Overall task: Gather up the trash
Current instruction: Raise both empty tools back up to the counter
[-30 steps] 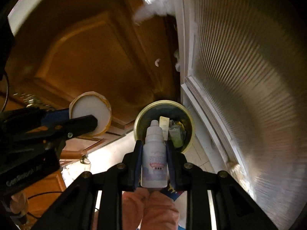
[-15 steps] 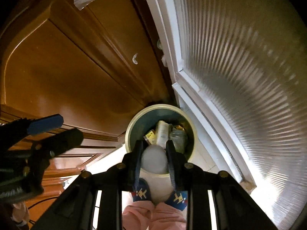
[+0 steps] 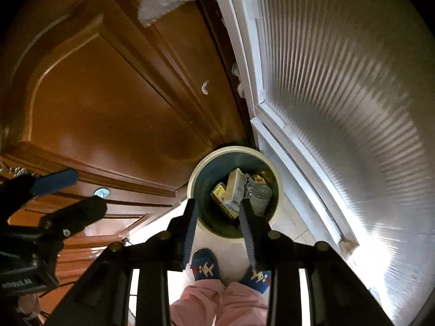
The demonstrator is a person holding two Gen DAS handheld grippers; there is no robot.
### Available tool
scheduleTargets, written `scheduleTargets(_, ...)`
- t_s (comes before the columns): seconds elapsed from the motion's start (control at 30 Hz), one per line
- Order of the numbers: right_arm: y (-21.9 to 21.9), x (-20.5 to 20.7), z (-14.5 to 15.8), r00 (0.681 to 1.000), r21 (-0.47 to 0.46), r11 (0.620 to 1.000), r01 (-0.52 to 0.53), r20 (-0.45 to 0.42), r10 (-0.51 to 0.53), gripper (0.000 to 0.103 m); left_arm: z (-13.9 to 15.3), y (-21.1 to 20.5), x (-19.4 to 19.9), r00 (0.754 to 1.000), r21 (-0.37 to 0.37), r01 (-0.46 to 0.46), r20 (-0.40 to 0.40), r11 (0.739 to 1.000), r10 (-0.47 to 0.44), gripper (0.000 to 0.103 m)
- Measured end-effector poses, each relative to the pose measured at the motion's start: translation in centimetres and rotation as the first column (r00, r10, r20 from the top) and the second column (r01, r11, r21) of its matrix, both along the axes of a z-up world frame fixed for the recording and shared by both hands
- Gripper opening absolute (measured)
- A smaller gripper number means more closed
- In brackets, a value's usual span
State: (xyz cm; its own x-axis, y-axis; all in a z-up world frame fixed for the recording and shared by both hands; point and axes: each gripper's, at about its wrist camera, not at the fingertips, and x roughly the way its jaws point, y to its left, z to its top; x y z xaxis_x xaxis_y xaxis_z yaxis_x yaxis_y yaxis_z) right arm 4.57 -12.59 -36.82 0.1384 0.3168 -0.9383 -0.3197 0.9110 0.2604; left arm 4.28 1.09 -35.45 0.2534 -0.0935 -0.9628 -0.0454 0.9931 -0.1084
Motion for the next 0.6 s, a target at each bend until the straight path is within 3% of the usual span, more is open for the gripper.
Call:
scheduleTargets(0.17, 0.0, -1.4, 2.2, 1.0, -0.009, 1.0, -0.022, 0.014, 0.023, 0.032, 3.9, 0.0, -1.5, 1.0, -0.016, 0.004, 0.02, 1.0, -0.004, 0.068)
scheduleTargets(0.3, 0.1, -2.5, 5.9, 0.999, 0.013, 0.999, -0.034, 0.016, 0.034, 0.032, 8.1, -0.4, -2.4, 0.998, -0.04, 0.029, 0.056, 0.999, -0.027, 0.068)
scheduleTargets(0.6, 0.2, -3.2, 17.6, 0.989, 0.087, 0.995, -0.049, 0.142, 0.037, 0.032, 19.6, -1.1, -3.1, 0.96, -0.006, 0.153, 0.239, 0.988, -0.147, 0.069)
